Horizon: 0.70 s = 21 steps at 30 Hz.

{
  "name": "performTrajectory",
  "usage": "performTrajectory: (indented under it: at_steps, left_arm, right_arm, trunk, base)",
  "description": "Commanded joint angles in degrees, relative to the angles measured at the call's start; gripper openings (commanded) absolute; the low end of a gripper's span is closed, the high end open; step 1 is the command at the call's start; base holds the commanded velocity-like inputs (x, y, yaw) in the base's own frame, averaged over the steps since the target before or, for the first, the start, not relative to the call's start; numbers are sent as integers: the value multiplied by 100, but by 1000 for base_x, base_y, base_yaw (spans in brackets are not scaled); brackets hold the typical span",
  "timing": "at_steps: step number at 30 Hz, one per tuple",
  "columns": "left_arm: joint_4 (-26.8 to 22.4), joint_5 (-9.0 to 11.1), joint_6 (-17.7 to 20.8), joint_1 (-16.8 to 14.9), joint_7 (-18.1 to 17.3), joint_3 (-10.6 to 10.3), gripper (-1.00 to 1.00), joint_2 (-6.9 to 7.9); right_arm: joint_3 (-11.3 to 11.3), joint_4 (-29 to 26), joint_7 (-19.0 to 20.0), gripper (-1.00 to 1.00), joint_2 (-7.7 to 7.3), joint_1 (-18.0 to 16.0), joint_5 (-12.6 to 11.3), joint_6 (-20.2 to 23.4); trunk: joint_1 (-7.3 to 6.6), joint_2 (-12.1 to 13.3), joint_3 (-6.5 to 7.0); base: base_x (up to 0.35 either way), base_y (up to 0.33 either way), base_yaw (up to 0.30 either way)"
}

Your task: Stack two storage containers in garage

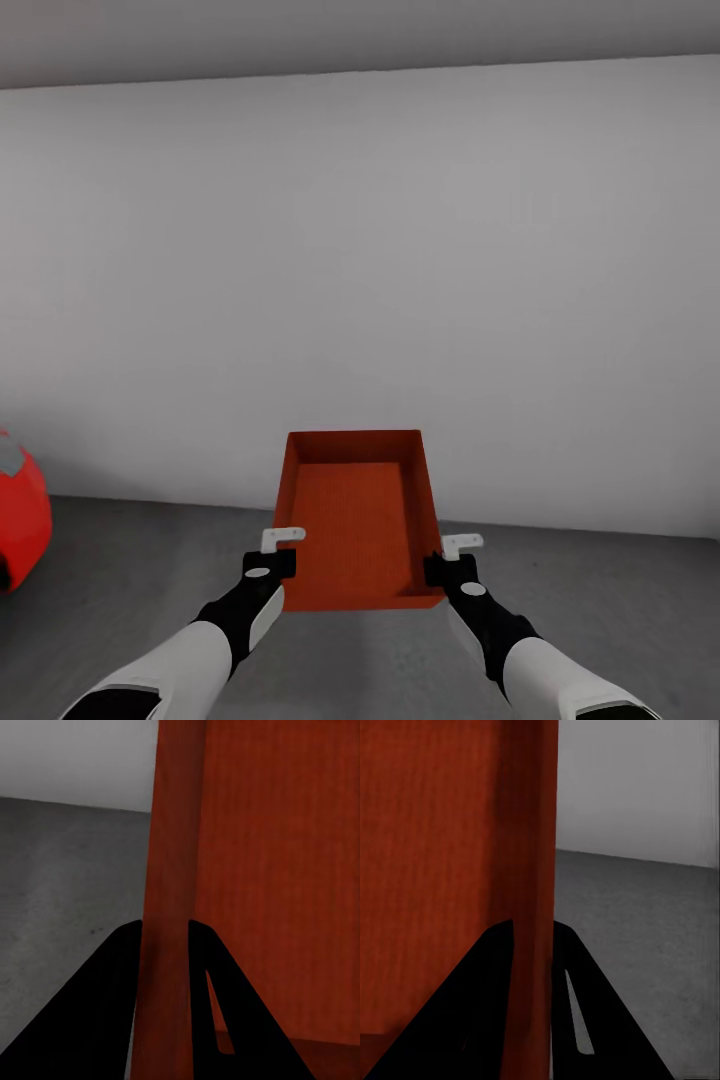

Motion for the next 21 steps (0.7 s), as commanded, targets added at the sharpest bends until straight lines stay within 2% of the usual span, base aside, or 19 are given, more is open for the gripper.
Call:
performTrajectory:
  at_steps: [1, 10, 21]
  left_arm:
    - [-121, -104, -139, -5, 61, 484, -100, 264]
    - [-121, -104, -139, -5, 61, 484, -100, 264]
    - [-121, -104, -139, -5, 64, 484, -100, 261]
  right_arm:
    - [-124, 17, -40, -100, -4, -5, -30, -13]
    - [-124, 17, -40, -100, -4, -5, -30, -13]
    - [-124, 17, -40, -100, -21, -5, -30, -11]
  trunk:
    - [1, -8, -10]
    - [1, -8, -10]
    - [1, -8, -10]
  base:
    - [3, 0, -280]
    - [1, 0, -260]
    - [0, 0, -28]
